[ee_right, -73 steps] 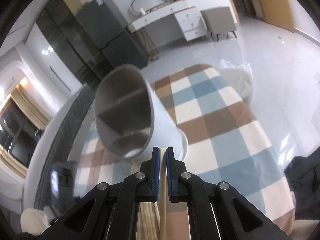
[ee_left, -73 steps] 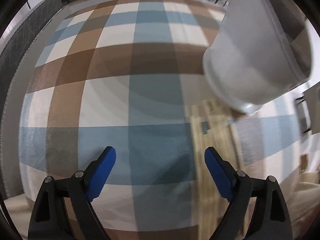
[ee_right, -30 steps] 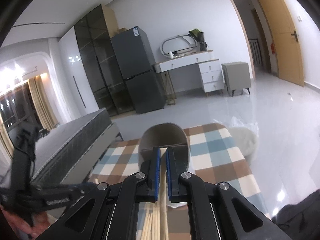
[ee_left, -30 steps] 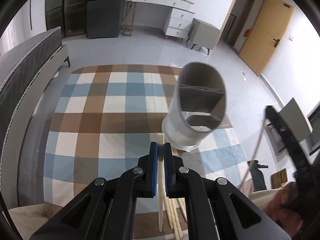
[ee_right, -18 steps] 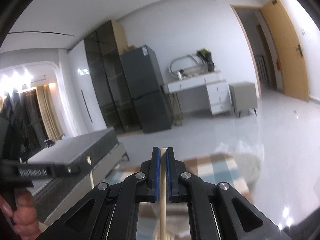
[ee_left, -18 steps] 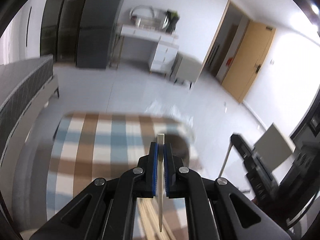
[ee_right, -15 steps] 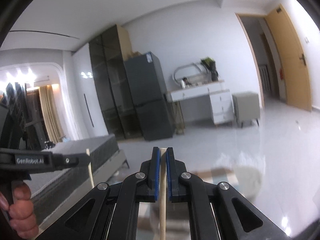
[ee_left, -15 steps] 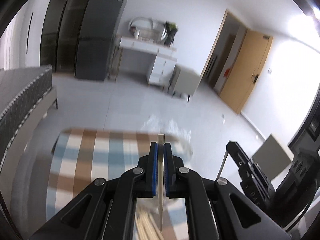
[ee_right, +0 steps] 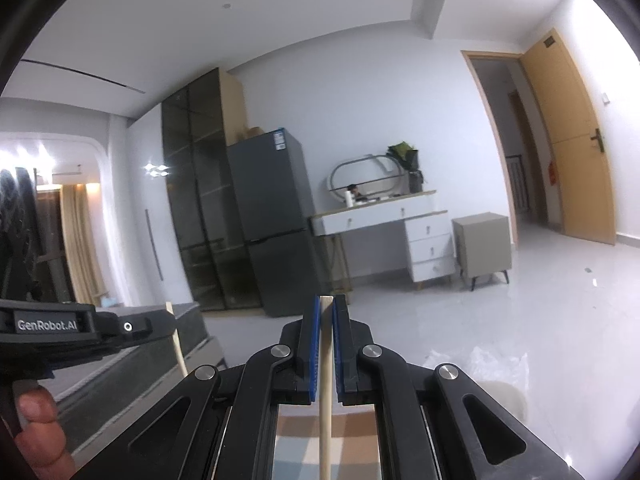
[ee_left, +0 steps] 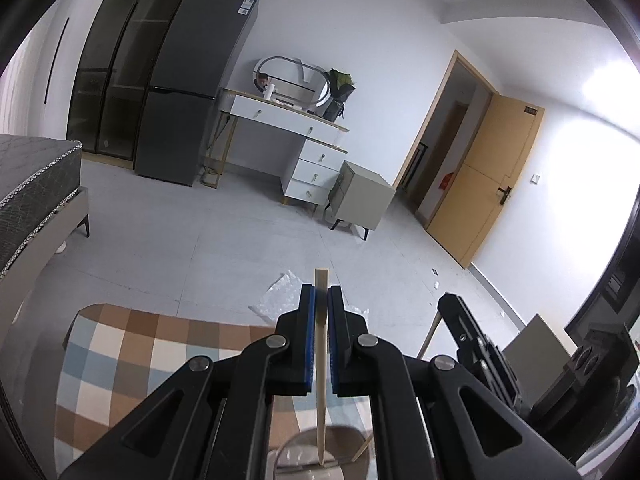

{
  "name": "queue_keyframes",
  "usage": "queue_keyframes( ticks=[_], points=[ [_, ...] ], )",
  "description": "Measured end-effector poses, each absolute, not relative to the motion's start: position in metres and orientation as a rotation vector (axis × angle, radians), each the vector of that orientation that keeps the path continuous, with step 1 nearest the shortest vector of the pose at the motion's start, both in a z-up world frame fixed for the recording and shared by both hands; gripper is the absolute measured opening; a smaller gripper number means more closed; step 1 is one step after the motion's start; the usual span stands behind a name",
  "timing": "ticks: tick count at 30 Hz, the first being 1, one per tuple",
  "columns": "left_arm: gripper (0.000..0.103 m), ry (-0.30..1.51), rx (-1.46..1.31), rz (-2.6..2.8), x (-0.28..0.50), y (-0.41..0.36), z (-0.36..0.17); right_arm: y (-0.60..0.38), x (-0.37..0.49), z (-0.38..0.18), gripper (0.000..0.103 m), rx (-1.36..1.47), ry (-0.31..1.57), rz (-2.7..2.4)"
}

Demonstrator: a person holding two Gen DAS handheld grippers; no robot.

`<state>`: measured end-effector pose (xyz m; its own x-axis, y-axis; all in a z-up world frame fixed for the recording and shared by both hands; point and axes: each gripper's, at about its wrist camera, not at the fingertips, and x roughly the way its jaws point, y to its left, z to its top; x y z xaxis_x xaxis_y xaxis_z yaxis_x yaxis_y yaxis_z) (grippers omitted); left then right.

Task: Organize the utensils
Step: 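Lift both chopsticks over the holder and open both grippers to drop them in, then withdraw both open grippers from the holder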

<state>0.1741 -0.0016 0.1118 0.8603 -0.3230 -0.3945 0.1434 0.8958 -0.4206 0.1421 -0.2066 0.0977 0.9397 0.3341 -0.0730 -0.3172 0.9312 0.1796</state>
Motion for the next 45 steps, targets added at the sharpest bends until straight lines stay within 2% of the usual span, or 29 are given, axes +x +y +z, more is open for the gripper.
queue_keyframes(
  ticks=[12,18,23,29,30,31,34,37,43,45],
  points=[
    [0.001,0.488,-0.297,-0.272,0.165,-0.021,0.088,-0.202,0.139,0.068,0.006,0.132,0.079,0.263],
    [0.001,0.523,-0.287,-0.281,0.157,-0.020,0.090,-0.204,0.128,0.072,0.006,0.126,0.106,0.271],
    [0.001,0.593,-0.282,-0.313,0.149,-0.020,0.085,-0.208,0.123,0.070,0.006,0.108,0.158,0.297],
    [0.002,0.735,-0.264,-0.337,0.142,-0.027,0.084,-0.220,0.118,0.059,0.010,0.122,0.312,0.372],
    [0.008,0.753,-0.269,-0.325,0.138,-0.025,0.086,-0.225,0.116,0.058,0.011,0.134,0.335,0.380],
    [0.021,0.763,-0.269,-0.310,0.137,-0.025,0.087,-0.229,0.114,0.058,0.014,0.148,0.353,0.383],
    [0.042,0.747,-0.290,-0.274,0.118,-0.018,0.098,-0.242,0.102,0.063,0.025,0.175,0.370,0.378],
    [0.052,0.726,-0.284,-0.238,0.094,-0.016,0.118,-0.254,0.081,0.075,0.037,0.176,0.353,0.364],
    [0.074,0.681,-0.304,-0.205,0.053,-0.013,0.154,-0.265,0.044,0.098,0.048,0.184,0.311,0.356],
    [0.075,0.698,-0.329,-0.218,0.039,-0.011,0.161,-0.268,0.028,0.108,0.061,0.192,0.288,0.363]
  ],
)
